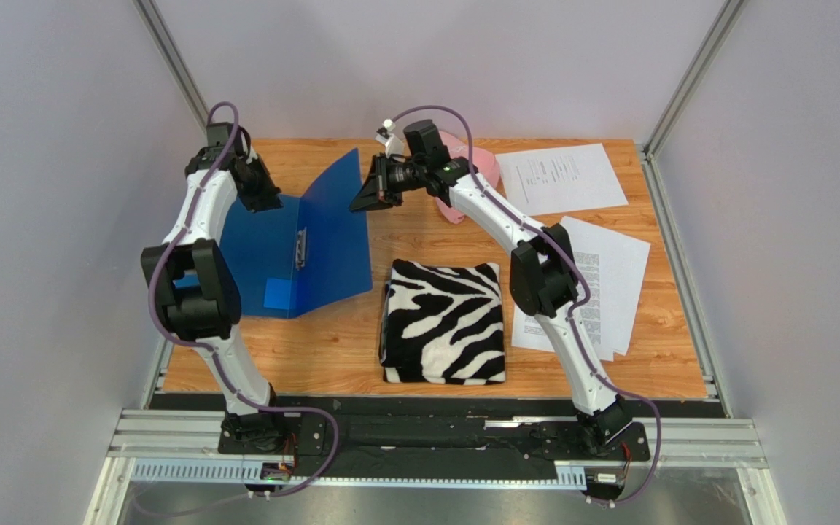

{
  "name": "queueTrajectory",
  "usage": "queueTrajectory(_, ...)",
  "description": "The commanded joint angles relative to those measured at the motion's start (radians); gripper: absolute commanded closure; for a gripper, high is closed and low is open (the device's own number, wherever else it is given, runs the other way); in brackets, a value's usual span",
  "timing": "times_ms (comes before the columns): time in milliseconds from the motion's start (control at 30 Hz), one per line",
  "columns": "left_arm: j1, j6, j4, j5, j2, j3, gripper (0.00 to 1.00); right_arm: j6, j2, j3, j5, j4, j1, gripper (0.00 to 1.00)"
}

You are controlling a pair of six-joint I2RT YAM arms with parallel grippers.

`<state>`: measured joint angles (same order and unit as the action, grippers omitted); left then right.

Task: Put the files into the folder
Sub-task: Open the folder at the center of the board.

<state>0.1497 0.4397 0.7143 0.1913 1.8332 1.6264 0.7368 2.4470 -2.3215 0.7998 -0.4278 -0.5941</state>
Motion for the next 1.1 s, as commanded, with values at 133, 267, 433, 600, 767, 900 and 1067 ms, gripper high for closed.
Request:
queueTrajectory(133, 0.019, -0.055, 0.023, -0.118, 0.158, 0.084, 1.0, -0.079, 0.115, -0.094, 0.164, 0.139, 0.063, 1.0)
queueTrajectory(267, 0.04, -0.073, 0.033, -0.131, 0.196, 0.079, 1.0, -0.119, 0.17, -0.137, 0.15, 0.178, 0.076, 1.0)
queueTrajectory(433, 0.051, -0.111, 0.033, -0.188, 0.218, 0.046, 1.0, -0.137, 0.268, -0.222, 0.131, 0.253, 0.082, 1.0)
queueTrajectory(600, 0.068, -0.116, 0.039, -0.22, 0.248, 0.009, 1.0, -0.174, 0.291, -0.237, 0.098, 0.284, 0.08, 1.0)
queueTrajectory(767, 0.079, -0.119, 0.073, -0.234, 0.282, 0.018, 1.0, -0.25, 0.296, -0.234, 0.049, 0.259, 0.082, 0.99)
queueTrajectory(900, 0.102, -0.096, 0.066, -0.198, 0.287, -0.008, 1.0, -0.266, 0.297, -0.233, -0.013, 0.258, 0.088, 0.97)
queueTrajectory(1067, 0.108, -0.072, 0.083, -0.127, 0.293, 0.004, 1.0, -0.238, 0.346, -0.266, -0.112, 0.32, 0.086, 0.89)
